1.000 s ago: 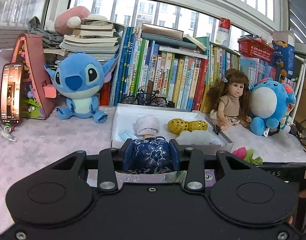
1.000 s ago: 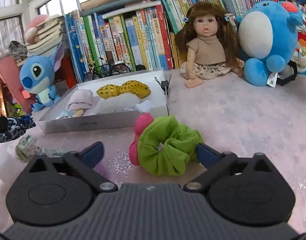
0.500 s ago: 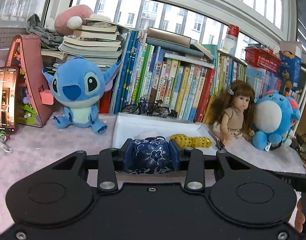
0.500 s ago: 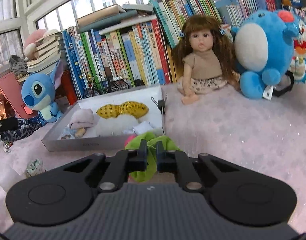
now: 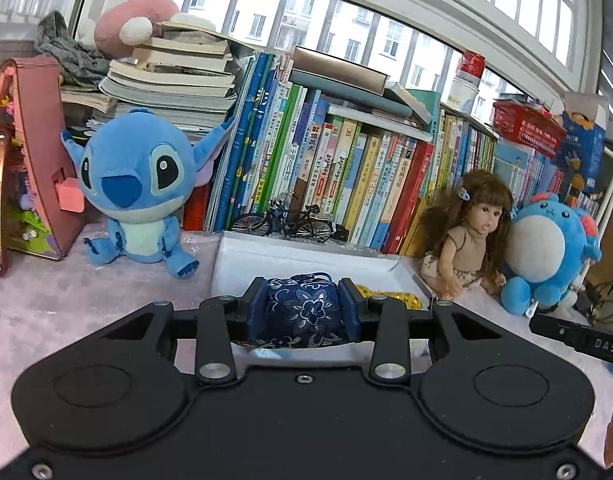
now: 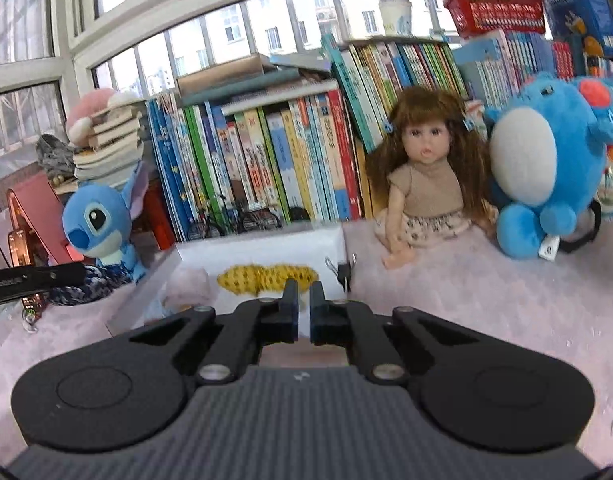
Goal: Organize soft objects
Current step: 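Carry the floral pouch and green cloth over the white tray with both grippers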
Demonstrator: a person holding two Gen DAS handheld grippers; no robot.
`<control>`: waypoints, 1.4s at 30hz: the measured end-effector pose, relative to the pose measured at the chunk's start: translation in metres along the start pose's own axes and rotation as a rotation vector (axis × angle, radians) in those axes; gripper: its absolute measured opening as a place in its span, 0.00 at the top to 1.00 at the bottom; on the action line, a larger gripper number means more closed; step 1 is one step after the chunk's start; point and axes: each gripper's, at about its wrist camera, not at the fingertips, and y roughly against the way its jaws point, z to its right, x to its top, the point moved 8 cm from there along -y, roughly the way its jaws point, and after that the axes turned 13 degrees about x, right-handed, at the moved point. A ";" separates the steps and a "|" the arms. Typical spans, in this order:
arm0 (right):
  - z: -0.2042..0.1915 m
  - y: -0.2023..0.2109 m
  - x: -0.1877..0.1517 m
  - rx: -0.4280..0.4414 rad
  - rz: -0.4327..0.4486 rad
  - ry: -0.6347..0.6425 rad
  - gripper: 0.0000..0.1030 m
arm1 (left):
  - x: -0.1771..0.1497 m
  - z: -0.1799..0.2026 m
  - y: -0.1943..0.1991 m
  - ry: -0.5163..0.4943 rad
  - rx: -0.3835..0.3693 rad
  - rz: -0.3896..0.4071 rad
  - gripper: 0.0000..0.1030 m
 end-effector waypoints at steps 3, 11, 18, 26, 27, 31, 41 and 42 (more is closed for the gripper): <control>-0.002 -0.003 0.006 0.010 -0.010 0.014 0.87 | 0.007 -0.003 -0.012 0.022 -0.007 -0.021 0.64; -0.009 -0.027 -0.047 0.012 -0.235 0.139 0.15 | -0.007 -0.007 -0.032 0.016 0.012 -0.089 0.64; 0.008 -0.044 -0.080 -0.109 -0.320 0.090 0.00 | -0.018 -0.009 -0.042 0.016 0.026 -0.125 0.64; 0.013 -0.039 -0.082 -0.085 -0.343 0.018 0.47 | -0.019 -0.006 -0.049 0.013 0.025 -0.138 0.64; 0.013 -0.038 -0.077 -0.070 -0.331 0.001 0.48 | -0.018 -0.005 -0.050 0.015 0.025 -0.142 0.64; 0.009 -0.036 -0.047 -0.034 -0.264 -0.024 0.48 | -0.008 -0.001 -0.056 0.024 0.018 -0.147 0.64; -0.001 -0.095 0.039 0.028 -0.171 -0.079 0.47 | 0.038 0.018 -0.094 0.127 0.003 -0.124 0.64; -0.001 -0.105 0.044 0.022 -0.170 -0.083 0.47 | 0.039 0.020 -0.100 0.131 0.023 -0.124 0.64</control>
